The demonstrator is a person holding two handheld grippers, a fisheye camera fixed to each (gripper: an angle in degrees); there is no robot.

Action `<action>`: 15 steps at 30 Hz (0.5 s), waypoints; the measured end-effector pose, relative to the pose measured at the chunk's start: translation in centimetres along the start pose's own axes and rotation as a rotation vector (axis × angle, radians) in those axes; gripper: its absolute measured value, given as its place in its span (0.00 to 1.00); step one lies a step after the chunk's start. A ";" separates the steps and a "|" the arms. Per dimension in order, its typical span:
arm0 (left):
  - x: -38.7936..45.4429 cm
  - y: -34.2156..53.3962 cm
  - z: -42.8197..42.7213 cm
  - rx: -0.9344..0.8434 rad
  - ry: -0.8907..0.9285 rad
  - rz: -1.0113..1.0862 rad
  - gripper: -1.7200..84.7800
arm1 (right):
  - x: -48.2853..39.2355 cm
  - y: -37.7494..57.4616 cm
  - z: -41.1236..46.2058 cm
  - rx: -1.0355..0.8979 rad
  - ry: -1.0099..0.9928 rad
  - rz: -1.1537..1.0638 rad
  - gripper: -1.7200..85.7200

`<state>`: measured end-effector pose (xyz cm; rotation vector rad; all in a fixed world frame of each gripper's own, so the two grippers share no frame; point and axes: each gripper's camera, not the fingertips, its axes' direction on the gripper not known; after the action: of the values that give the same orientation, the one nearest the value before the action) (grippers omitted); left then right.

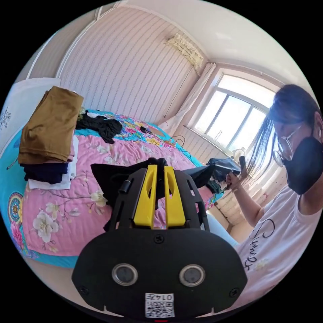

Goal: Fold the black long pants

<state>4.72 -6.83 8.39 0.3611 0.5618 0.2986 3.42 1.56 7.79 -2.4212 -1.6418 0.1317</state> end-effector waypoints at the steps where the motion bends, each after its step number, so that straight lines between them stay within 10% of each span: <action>1: 0.0 1.3 1.4 -0.044 -0.017 0.000 0.07 | 0.1 0.0 0.2 -0.016 0.025 -0.010 0.03; 8: 0.2 13.3 15.5 -0.601 0.262 -0.268 0.06 | 4.1 5.5 11.1 -0.452 0.136 0.120 0.06; 15: 1.1 10.8 11.4 -0.502 0.320 -0.086 0.05 | -0.4 2.0 13.1 -0.361 0.187 -0.070 0.11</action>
<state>10.12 0.40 21.32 -0.2006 0.7886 0.4055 2.52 2.09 -5.42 -2.5238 -1.7861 -0.4250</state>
